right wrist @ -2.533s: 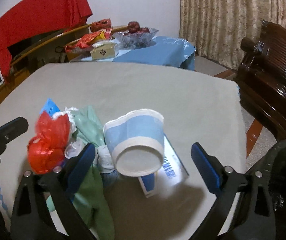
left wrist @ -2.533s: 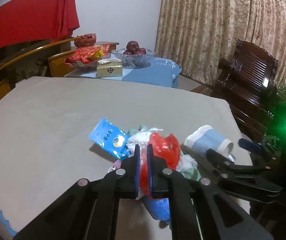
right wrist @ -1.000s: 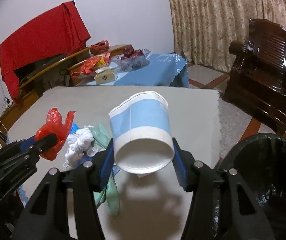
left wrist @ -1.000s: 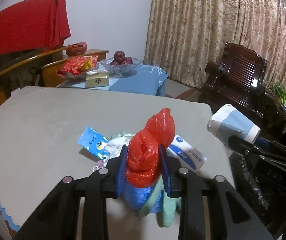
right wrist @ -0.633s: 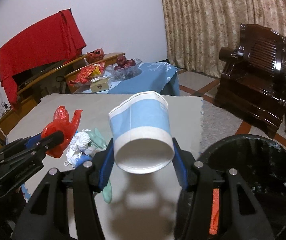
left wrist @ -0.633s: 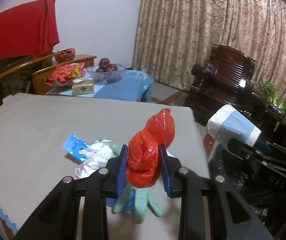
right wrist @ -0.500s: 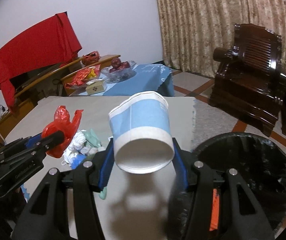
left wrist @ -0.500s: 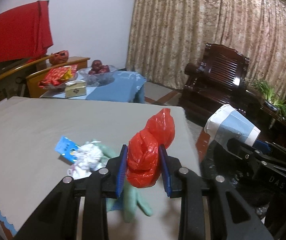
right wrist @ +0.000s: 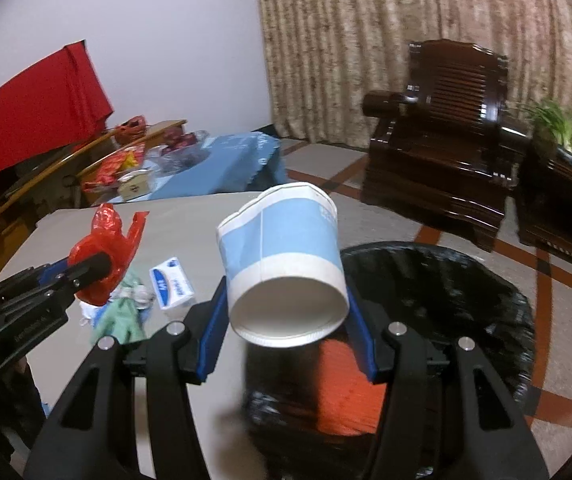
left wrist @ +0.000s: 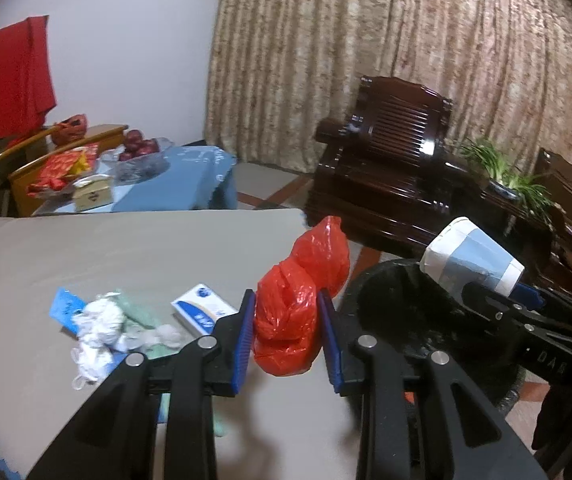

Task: Collect trash
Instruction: 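Carry the red bag and paper cup over the bin and release both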

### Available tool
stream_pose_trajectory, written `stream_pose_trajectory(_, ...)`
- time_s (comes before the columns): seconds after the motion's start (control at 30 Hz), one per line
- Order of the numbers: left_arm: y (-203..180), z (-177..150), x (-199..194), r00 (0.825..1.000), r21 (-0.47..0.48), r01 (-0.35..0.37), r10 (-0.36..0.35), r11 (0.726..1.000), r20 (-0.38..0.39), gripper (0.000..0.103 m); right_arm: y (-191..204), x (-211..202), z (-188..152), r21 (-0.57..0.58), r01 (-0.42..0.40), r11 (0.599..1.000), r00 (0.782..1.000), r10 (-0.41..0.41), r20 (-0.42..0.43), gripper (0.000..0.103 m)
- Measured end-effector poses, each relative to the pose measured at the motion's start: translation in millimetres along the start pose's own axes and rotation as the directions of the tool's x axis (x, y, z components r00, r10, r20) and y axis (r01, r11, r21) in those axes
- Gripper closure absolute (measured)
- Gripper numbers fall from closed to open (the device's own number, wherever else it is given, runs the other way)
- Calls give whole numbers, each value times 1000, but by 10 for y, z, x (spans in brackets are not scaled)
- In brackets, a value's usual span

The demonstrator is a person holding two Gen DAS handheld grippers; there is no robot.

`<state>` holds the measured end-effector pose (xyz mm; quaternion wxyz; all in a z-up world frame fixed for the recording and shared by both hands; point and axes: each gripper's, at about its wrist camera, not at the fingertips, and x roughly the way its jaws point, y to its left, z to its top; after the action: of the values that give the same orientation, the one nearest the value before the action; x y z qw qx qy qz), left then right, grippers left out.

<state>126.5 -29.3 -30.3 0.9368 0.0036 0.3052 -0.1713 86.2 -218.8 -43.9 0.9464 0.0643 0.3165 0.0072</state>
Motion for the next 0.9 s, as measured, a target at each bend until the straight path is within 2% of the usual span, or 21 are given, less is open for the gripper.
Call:
stream_pose_trajectory(0.53,-896,-58,430,988,117,148,-142,982,-56,72,-823,-205,-253,86,166,982,986,-165,-12,50)
stream_pose_trajectory(0.7,-1092,-74,548,981,132,186,-176,974,-80,72,-969,-202,-324,102,203,974,979,-202,-25,46)
stream_pose_trajectory(0.8,-1153,-83,613,970,116,230,-218,966,-107,64,-1050,-210,-367,106,240,965,971,-238,-29,36)
stream_pose_trajectory(0.87,-1159,-98,626,964,103,249,-237,963,-118,50,-1083,-226,-381,110,260,959,965,-259,-28,21)
stream_pose_trajectory(0.9,-1140,-108,613,963,93,254,-244,963,-113,37,-1098,-238,-392,113,272,956,962,-271,-25,18)
